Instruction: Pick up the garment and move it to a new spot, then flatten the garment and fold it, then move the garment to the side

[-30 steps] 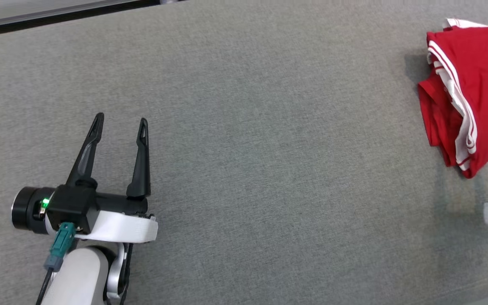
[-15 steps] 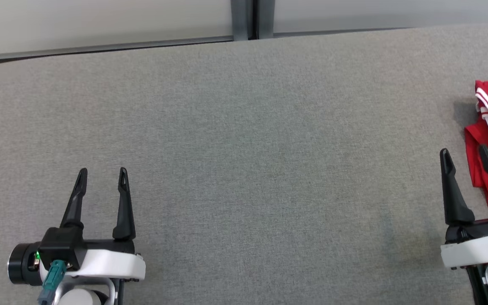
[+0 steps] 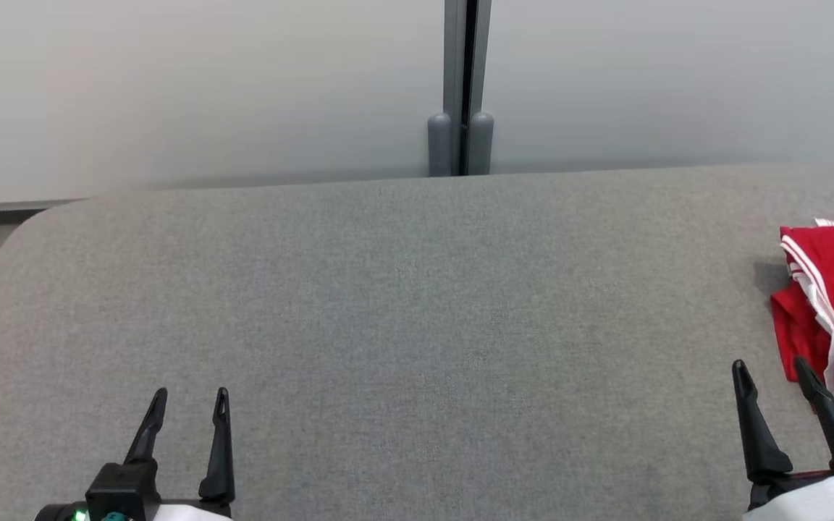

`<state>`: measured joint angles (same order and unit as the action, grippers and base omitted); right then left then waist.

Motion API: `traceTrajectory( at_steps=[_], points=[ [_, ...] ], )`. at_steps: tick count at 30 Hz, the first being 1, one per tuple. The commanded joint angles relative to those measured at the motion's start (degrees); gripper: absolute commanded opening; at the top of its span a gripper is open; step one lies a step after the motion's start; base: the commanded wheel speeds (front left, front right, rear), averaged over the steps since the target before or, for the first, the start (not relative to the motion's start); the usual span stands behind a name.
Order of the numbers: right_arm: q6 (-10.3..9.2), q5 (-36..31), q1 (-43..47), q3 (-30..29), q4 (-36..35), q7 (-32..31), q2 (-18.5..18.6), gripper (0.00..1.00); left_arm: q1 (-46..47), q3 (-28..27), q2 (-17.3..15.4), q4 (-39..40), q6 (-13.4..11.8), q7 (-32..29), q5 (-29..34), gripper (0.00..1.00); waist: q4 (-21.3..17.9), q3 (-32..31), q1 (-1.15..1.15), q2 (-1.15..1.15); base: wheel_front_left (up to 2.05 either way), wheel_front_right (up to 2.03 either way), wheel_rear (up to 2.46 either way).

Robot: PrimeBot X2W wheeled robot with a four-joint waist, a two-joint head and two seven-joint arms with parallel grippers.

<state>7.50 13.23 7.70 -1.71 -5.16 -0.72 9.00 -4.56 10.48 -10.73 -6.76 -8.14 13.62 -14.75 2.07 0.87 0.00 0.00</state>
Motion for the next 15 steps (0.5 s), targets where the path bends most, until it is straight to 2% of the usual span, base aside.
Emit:
traceTrajectory(
  at_steps=[1,15],
  points=[
    [-0.02,-0.48,0.81,-0.29,-0.69,-0.51,-0.1,1.0,-0.44,0.1,-0.77,-0.11,0.18,-0.32,-0.11,1.0,0.01,-1.59,0.0,0.0,0.0,0.0,0.0],
    [-0.02,-1.36,2.83,-0.33,-1.87,-2.04,-0.72,1.0,-1.01,0.82,-1.72,-0.82,-0.29,-0.86,-0.04,1.0,0.01,-3.14,0.0,0.0,0.0,0.0,0.0]
  ],
)
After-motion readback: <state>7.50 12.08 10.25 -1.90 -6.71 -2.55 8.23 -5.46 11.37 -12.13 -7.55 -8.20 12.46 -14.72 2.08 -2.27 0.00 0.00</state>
